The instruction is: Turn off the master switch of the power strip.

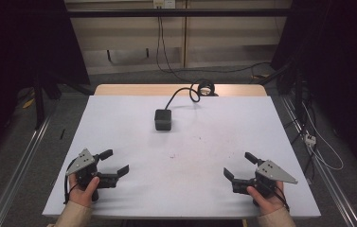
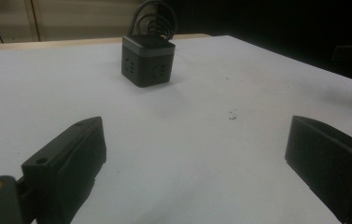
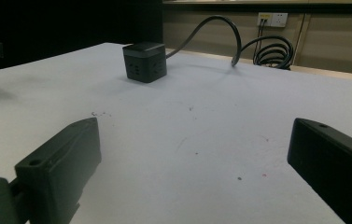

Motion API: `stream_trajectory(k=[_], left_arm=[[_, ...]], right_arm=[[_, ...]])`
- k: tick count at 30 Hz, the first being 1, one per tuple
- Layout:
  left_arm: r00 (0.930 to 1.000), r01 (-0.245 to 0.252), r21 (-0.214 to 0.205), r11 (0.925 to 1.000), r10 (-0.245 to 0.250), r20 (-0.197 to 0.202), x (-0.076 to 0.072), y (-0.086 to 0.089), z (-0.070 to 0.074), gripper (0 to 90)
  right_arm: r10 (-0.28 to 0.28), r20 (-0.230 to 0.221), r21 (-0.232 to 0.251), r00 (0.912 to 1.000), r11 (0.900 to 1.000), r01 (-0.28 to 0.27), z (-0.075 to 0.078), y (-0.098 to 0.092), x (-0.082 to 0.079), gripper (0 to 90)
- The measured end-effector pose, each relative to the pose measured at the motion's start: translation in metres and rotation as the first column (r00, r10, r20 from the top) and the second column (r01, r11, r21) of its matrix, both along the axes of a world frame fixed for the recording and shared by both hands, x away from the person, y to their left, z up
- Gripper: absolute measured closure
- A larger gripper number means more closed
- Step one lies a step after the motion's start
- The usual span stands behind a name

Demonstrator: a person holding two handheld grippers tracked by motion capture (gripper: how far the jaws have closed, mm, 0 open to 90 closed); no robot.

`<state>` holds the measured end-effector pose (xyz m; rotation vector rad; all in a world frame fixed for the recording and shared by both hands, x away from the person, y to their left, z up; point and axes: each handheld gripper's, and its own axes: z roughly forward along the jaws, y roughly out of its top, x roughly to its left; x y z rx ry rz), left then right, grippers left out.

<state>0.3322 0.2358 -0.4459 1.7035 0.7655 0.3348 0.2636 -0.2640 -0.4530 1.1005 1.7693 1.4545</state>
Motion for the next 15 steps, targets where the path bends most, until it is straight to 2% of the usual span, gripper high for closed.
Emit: stream_trajectory(k=[8,12,15], left_arm=[[0.9998,-0.012,-0.001,0.9999,0.012,0.016,0.006,0.000,0.003,4.7],[0.9994,-0.029,-0.020,0.9994,0.030,0.018,0.012,-0.003,0.004,4.7],[0.9998,-0.015,-0.028,0.9995,0.016,0.010,0.017,-0.006,0.007,4.8]], right_arm=[[-0.009,0.014,-0.006,0.9999,0.9999,0.009,0.002,0.000,-0.002,2.6],[-0.014,0.013,-0.008,0.9998,0.9999,0.014,0.002,-0.001,-0.002,2.6],[-0.019,0.018,-0.006,0.9997,0.9998,0.020,0.003,0.000,-0.002,2.6]])
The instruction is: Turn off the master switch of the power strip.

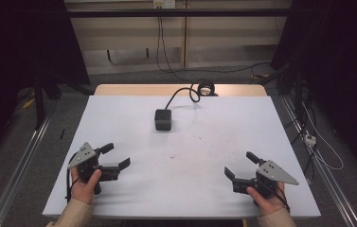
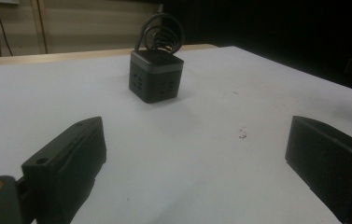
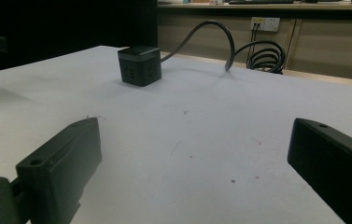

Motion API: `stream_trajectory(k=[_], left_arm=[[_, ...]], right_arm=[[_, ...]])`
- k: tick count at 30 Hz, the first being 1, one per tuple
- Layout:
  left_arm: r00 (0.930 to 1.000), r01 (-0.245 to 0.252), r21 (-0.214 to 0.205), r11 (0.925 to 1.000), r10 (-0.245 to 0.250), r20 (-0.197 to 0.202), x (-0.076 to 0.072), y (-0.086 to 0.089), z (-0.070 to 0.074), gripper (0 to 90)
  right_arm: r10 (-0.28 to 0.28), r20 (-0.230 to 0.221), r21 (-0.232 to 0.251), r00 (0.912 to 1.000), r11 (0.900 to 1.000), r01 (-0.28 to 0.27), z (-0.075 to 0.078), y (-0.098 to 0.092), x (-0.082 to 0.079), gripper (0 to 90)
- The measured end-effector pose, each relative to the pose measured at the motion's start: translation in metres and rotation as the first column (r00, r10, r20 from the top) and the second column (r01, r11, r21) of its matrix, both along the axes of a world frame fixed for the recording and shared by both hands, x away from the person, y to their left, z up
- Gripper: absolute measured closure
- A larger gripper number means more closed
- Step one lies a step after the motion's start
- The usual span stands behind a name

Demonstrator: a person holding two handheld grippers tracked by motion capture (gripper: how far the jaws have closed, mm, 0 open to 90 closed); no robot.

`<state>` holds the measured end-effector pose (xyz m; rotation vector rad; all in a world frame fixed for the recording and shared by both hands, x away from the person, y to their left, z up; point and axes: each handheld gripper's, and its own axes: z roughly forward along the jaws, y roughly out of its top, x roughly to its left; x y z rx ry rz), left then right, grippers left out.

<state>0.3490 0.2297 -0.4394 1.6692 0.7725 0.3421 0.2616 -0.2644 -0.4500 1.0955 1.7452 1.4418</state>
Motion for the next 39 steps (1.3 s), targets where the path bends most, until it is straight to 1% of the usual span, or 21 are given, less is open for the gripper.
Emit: stream_trajectory(k=[1,3,5,6,7,8,10,13,16,18,19,20,22,25,29,31,32,34,37,39], left_arm=[[1.0000,0.005,-0.005,1.0000,-0.005,0.000,0.001,-0.002,0.001,4.8],[1.0000,0.004,0.010,0.9999,-0.004,-0.002,0.004,-0.005,0.002,4.6],[0.9997,0.021,0.009,0.9997,-0.021,-0.010,0.006,-0.009,0.003,4.4],[0.9996,0.025,0.016,0.9996,-0.024,-0.011,0.007,-0.010,0.003,4.4],[0.9993,0.033,0.017,0.9993,-0.033,-0.017,0.008,-0.011,0.002,3.7],[0.9985,0.049,0.018,0.9987,-0.048,-0.027,0.011,-0.014,0.002,3.4],[0.9982,0.051,0.017,0.9985,-0.051,-0.031,0.012,-0.016,0.002,3.3],[0.9969,0.068,0.005,0.9977,-0.068,-0.041,0.018,-0.022,0.002,3.3],[0.9962,0.080,0.019,0.9966,-0.079,-0.036,0.024,-0.029,0.004,3.3],[0.9956,0.087,0.022,0.9960,-0.086,-0.038,0.028,-0.034,0.005,3.3],[0.9951,0.089,0.022,0.9958,-0.088,-0.046,0.030,-0.037,0.005,3.3],[0.9947,0.093,0.025,0.9954,-0.092,-0.048,0.032,-0.039,0.006,3.3],[0.9940,0.096,0.028,0.9950,-0.095,-0.054,0.035,-0.044,0.005,3.3],[0.9942,0.093,0.053,0.9942,-0.090,-0.058,0.042,-0.050,0.005,3.5],[0.9930,0.100,0.042,0.9941,-0.097,-0.067,0.049,-0.057,0.004,3.4],[0.9928,0.099,0.050,0.9938,-0.095,-0.072,0.052,-0.062,0.004,3.5],[0.9928,0.102,0.057,0.9932,-0.098,-0.069,0.054,-0.064,0.004,3.5],[0.9926,0.103,0.061,0.9928,-0.098,-0.071,0.056,-0.068,0.003,3.5],[0.9928,0.104,0.059,0.9928,-0.100,-0.066,0.060,-0.074,0.003,3.5],[0.9926,0.104,0.071,0.9921,-0.099,-0.071,0.063,-0.077,0.003,3.5]], right_arm=[[0.001,0.005,0.003,1.0000,1.0000,-0.001,0.001,0.000,0.000,2.6],[-0.002,0.007,0.008,1.0000,1.0000,0.002,0.001,0.000,0.000,2.6],[-0.004,0.001,0.016,1.0000,0.9999,0.004,0.001,0.000,0.000,2.7],[-0.004,0.001,0.016,1.0000,0.9999,0.004,0.001,0.000,0.000,2.7],[0.000,0.003,0.002,1.0000,1.0000,0.000,0.000,-0.001,0.000,2.7],[0.001,0.003,0.002,1.0000,1.0000,-0.001,0.000,-0.001,0.000,2.8],[-0.002,0.005,0.010,1.0000,0.9999,0.001,0.000,0.000,0.000,2.9],[0.005,0.008,0.006,1.0000,1.0000,-0.005,0.000,0.001,0.000,3.0],[0.003,0.007,-0.002,1.0000,1.0000,-0.003,0.000,0.001,0.000,3.0],[0.001,0.009,0.003,1.0000,1.0000,-0.001,0.001,0.001,-0.001,3.0],[0.001,0.009,0.003,1.0000,1.0000,-0.001,0.001,0.001,-0.001,3.0],[0.001,0.012,-0.003,0.9999,1.0000,-0.001,0.001,0.001,-0.001,3.0],[0.000,0.008,0.000,1.0000,1.0000,0.000,0.001,0.001,-0.001,3.0],[0.002,0.009,-0.003,1.0000,1.0000,-0.002,0.001,0.001,-0.001,3.0],[0.001,0.013,-0.003,0.9999,1.0000,-0.001,0.002,0.000,-0.002,3.2],[0.001,0.013,-0.005,0.9999,1.0000,-0.001,0.002,-0.001,-0.002,3.2],[0.000,0.011,-0.004,0.9999,1.0000,0.000,0.002,-0.001,-0.001,3.2],[-0.001,0.010,0.005,0.9999,1.0000,0.001,0.002,-0.001,-0.001,3.3],[0.002,0.012,0.005,0.9999,1.0000,-0.002,0.003,-0.001,-0.001,3.5],[0.003,0.012,0.006,0.9999,1.0000,-0.003,0.003,-0.001,-0.001,3.5]])
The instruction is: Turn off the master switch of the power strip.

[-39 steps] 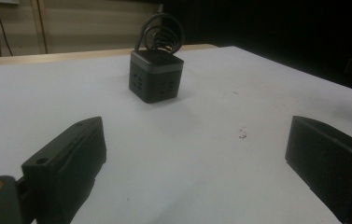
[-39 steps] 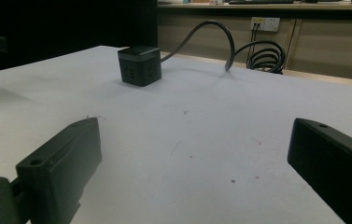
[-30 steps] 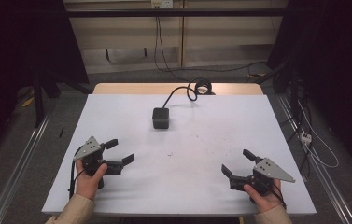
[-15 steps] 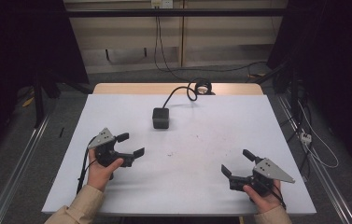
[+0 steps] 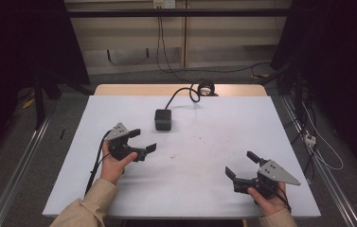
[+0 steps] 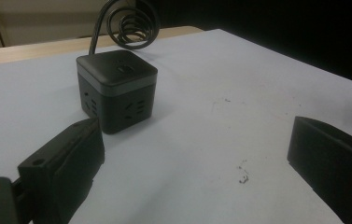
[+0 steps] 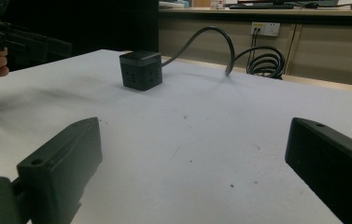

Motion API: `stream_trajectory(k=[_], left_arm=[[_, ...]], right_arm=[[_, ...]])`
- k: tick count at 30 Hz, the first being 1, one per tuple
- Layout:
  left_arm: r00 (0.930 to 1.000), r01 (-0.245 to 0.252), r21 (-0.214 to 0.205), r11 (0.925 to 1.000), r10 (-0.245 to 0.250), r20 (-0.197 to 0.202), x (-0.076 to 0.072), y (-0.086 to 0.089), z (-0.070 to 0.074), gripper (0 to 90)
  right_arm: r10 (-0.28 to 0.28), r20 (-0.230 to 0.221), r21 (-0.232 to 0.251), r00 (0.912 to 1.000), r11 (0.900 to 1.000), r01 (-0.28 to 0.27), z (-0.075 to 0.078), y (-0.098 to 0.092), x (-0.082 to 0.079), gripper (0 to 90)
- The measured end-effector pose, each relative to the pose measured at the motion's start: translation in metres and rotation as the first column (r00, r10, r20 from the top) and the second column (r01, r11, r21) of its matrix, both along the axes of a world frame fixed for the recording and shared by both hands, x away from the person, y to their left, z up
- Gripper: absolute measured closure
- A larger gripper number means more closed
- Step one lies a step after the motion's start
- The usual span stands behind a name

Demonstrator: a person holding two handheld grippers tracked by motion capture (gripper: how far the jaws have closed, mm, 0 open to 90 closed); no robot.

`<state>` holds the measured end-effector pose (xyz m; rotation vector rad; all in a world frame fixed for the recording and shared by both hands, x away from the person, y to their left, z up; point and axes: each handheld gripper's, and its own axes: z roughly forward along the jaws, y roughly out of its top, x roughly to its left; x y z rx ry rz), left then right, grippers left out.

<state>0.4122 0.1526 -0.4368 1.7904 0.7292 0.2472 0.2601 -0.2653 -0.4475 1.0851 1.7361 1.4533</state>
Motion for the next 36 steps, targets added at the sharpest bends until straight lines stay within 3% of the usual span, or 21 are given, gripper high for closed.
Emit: stream_trajectory(k=[8,28,31,36], left_arm=[[1.0000,-0.004,-0.009,1.0000,0.005,0.007,0.010,-0.007,0.003,3.8],[1.0000,-0.008,0.015,0.9999,0.008,0.003,0.031,-0.025,0.007,4.3],[0.9999,-0.014,0.001,0.9999,0.014,0.005,0.034,-0.027,0.007,4.7],[0.9999,-0.012,0.020,0.9997,0.012,0.004,0.039,-0.031,0.008,4.7]], right_arm=[[0.009,-0.001,0.000,1.0000,1.0000,-0.009,0.000,0.000,0.000,3.7],[0.006,0.007,-0.006,1.0000,1.0000,-0.006,0.000,0.000,0.000,3.4],[0.008,0.008,-0.007,0.9999,0.9999,-0.008,0.000,0.000,0.000,3.5],[0.007,0.009,-0.002,0.9999,1.0000,-0.007,0.000,0.000,0.000,3.6]])
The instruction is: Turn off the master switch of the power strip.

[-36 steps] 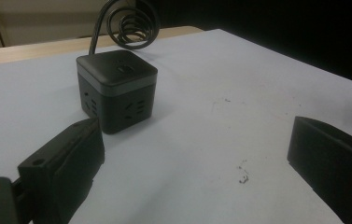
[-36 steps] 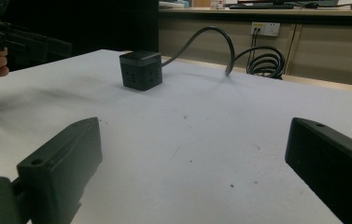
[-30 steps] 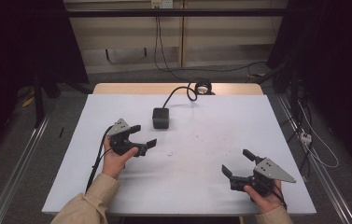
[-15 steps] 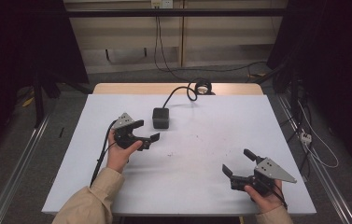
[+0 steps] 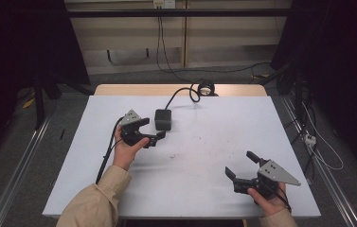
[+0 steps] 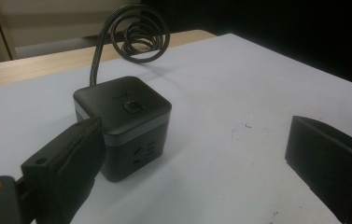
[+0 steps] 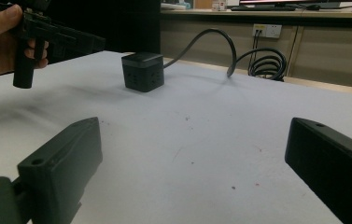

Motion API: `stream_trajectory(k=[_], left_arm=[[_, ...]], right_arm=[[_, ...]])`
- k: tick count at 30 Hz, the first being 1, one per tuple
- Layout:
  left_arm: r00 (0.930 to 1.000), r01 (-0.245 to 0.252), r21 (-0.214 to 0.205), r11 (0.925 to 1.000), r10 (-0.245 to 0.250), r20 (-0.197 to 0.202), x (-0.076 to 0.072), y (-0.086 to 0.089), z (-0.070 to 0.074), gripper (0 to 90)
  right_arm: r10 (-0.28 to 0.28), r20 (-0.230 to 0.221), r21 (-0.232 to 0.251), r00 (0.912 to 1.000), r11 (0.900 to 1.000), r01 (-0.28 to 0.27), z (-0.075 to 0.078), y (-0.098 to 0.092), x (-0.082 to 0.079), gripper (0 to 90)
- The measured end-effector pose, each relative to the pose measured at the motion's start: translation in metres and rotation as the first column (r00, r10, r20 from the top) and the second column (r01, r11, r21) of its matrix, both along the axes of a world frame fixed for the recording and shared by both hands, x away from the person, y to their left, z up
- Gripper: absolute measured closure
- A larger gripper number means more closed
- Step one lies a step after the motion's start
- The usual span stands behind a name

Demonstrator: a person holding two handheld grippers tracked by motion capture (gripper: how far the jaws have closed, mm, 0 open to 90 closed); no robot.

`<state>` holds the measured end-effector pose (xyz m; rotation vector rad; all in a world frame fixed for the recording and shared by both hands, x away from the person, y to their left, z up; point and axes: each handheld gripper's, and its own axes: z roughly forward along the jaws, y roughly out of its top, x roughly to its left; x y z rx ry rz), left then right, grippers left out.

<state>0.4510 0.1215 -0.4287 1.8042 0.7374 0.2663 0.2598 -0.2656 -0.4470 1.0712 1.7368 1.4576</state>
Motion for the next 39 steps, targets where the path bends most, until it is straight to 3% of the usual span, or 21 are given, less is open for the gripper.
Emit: stream_trajectory(k=[32,39], left_arm=[[0.9996,-0.027,0.023,0.9994,0.027,0.007,0.023,-0.020,0.008,9.2],[0.9984,-0.049,0.018,0.9986,0.049,0.028,0.027,-0.019,0.007,22.6]], right_arm=[[0.000,0.000,0.006,1.0000,1.0000,0.000,-0.001,-0.003,0.000,4.2],[0.005,0.004,0.005,1.0000,1.0000,-0.005,0.000,-0.002,0.000,4.4]])
